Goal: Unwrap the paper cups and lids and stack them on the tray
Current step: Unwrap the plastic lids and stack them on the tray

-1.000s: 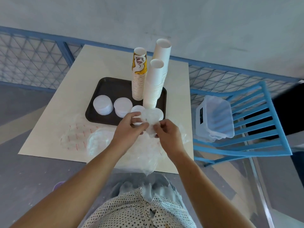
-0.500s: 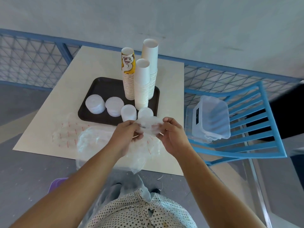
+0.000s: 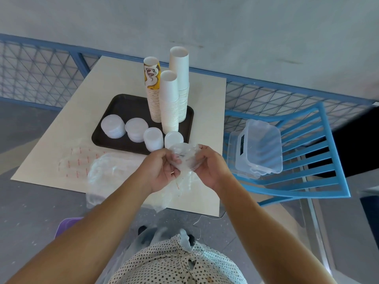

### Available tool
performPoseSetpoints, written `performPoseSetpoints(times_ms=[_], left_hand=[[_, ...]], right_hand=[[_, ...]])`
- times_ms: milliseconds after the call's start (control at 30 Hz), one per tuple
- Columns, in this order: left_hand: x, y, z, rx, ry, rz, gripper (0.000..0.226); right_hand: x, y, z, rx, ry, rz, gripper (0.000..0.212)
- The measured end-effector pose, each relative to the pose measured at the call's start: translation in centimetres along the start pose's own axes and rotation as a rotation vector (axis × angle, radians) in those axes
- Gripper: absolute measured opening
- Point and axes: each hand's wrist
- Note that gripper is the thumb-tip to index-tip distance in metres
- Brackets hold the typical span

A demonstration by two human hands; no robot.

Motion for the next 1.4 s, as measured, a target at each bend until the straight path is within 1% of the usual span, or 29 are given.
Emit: performPoseSetpoints(times_ms=[67, 100, 133, 167, 233, 267, 300, 333, 367, 433, 467, 500, 600, 633, 667, 700, 767, 833, 900, 967, 1000, 1067, 1133, 1167, 1233, 1300, 1333, 1367, 1400], left_hand=[[0.2, 0.4, -0.2, -0.014, 0.008, 0.001, 0.006], [0.3, 0.4, -0.3, -0.016, 0.021, 0.005, 0.004], [0.4, 0.5, -0.2, -0.025, 0.033, 0.011, 0.006], [0.5, 0.5, -0.2, -0.055, 0.052, 0.033, 0.010], [0.7, 0.4, 0.1, -0.172, 0.149, 0.148, 0.017], [0.7, 0.3, 0.3, -0.233, 0.232, 0.227, 0.019], [0.7, 0.3, 0.4, -0.272, 0.319, 0.305, 0.019], [0.7, 0.2, 0.5, -0.285, 0.385, 0.371, 0.017], [0.7, 0.0, 0.6, -0.280, 0.427, 0.412, 0.017], [0.8, -0.3, 0.9, -0.243, 0.459, 0.445, 0.017], [0.9, -0.4, 1.0, -0.233, 0.486, 0.460, 0.017], [0.9, -0.4, 1.0, -0.238, 0.533, 0.479, 0.017], [1.0, -0.4, 0.6, -0.224, 0.647, 0.507, 0.018], [1.1, -0.4, 0.4, -0.199, 0.649, 0.501, 0.018], [1.2, -0.5, 0.2, -0.178, 0.651, 0.495, 0.017], [1.3, -0.6, 0.1, -0.162, 0.661, 0.494, 0.016], [1.5, -0.7, -0.1, -0.148, 0.715, 0.502, 0.017], [1.8, -0.6, -0.5, -0.151, 0.782, 0.539, 0.019], [1.9, -0.6, -1.0, -0.212, 0.849, 0.619, 0.020], [1.8, -0.7, -1.4, -0.297, 0.929, 0.715, 0.021], [1.8, -0.8, -1.6, -0.334, 0.967, 0.758, 0.021], [1.8, -1.2, -1.8, -0.356, 1.003, 0.818, 0.020], [1.8, -1.4, -1.9, -0.356, 1.001, 0.840, 0.018], [1.8, -1.5, -1.9, -0.363, 0.984, 0.840, 0.017], [1.7, -1.4, -1.9, -0.367, 0.943, 0.827, 0.012], [1.7, -1.5, -1.8, -0.341, 0.931, 0.814, 0.009], [1.7, -1.5, -1.8, -0.325, 0.932, 0.817, 0.009], [1.8, -1.5, -1.8, -0.311, 0.933, 0.814, 0.010], [1.9, -1.5, -2.0, -0.298, 0.931, 0.800, 0.013]], right_hand=[[0.1, 0.0, -0.4, -0.044, 0.065, -0.003, 0.026], [0.1, -0.1, -0.5, -0.056, 0.021, -0.013, 0.027], [0.0, -0.2, -0.5, -0.066, -0.114, -0.034, 0.027], [-0.2, -0.5, -0.4, -0.081, -0.338, -0.069, 0.025], [-0.6, -1.0, -0.5, -0.136, -0.836, -0.219, 0.034], [-0.9, -1.2, -0.7, -0.144, -0.972, -0.318, 0.040], [-1.1, -1.3, -0.6, -0.139, -0.997, -0.395, 0.041], [-1.3, -1.5, -0.5, -0.121, -0.972, -0.440, 0.037], [-1.5, -1.5, -0.5, -0.102, -0.942, -0.440, 0.030], [-1.8, -1.4, -0.1, -0.092, -0.900, -0.337, 0.015], [-1.9, -1.3, 0.0, -0.092, -0.838, -0.270, 0.012], [-2.0, -1.1, 0.2, -0.096, -0.724, -0.199, 0.013], [-1.7, -1.0, 0.7, -0.087, -0.258, 0.060, 0.025], [-1.6, -0.9, 0.6, -0.083, -0.174, 0.135, 0.029], [-1.5, -1.0, 0.6, -0.063, -0.145, 0.180, 0.030], [-1.5, -1.0, 0.6, -0.036, -0.159, 0.182, 0.029], [-1.7, -1.1, 0.5, -0.002, -0.188, 0.105, 0.016], [-1.6, -0.9, 0.2, -0.042, -0.152, 0.023, 0.010], [-1.2, -0.6, -0.3, -0.107, -0.131, 0.002, 0.010], [-0.7, -0.3, -1.0, -0.155, -0.173, -0.001, 0.010], [-0.3, -0.2, -1.4, -0.177, -0.203, -0.008, 0.011], [0.5, -0.1, -2.1, -0.224, -0.303, -0.054, 0.017], [1.2, -0.2, -2.8, -0.266, -0.425, -0.117, 0.025], [1.3, -0.3, -3.1, -0.283, -0.443, -0.131, 0.030], [1.4, -0.4, -3.7, -0.267, -0.347, -0.069, 0.040], [1.1, -0.7, -3.8, -0.179, -0.259, 0.080, 0.051], [0.8, -0.8, -3.6, -0.133, -0.263, 0.136, 0.054], [0.2, -1.0, -3.4, -0.105, -0.284, 0.150, 0.052], [-0.3, -1.1, -3.1, -0.095, -0.306, 0.125, 0.043]])
Point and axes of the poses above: each hand's wrist, its own y-axis towards the middle knuckle, its own z-axis out of the palm, x = y × z, and after that the axes turned 1 degree about y, right-handed
